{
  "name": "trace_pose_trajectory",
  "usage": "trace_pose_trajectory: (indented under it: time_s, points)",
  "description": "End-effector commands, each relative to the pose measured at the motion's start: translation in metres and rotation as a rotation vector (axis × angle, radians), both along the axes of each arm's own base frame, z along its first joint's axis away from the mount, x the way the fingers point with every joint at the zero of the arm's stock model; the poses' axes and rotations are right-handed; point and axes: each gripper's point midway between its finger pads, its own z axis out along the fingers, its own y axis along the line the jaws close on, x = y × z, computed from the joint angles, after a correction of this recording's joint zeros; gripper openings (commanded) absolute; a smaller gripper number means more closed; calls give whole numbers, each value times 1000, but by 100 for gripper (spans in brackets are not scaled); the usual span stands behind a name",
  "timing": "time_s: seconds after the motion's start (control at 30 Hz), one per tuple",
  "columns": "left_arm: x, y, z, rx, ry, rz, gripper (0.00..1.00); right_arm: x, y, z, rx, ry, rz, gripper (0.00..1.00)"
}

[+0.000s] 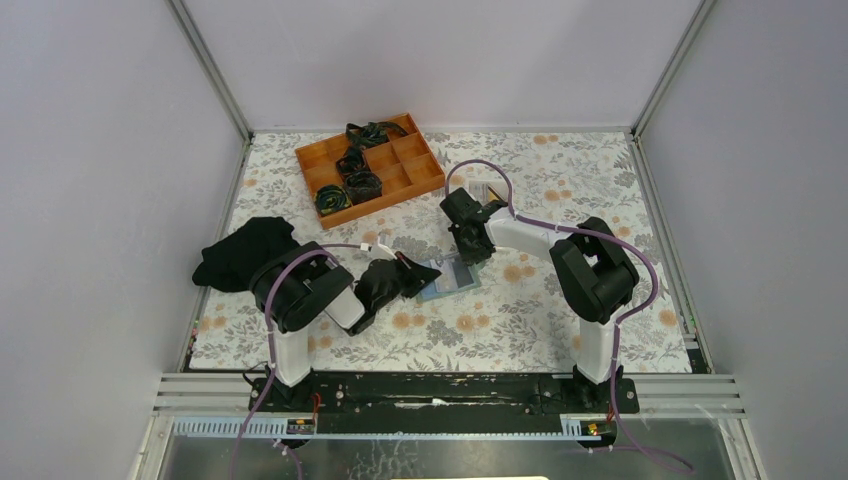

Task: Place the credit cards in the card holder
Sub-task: Insert the credit card into the card holder.

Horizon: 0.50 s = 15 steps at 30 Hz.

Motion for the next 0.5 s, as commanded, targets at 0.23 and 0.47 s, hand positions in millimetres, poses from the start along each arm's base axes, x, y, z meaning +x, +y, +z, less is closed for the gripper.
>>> trace_pose_trajectory:
  time_s: [0.23, 0.47]
  points:
    - [-19, -2, -34, 130, 85, -47, 4, -15, 2, -22, -10, 85, 17, 25]
    - [-23, 5, -37, 169, 93, -32, 14, -15, 2, -22, -10, 87, 17, 25]
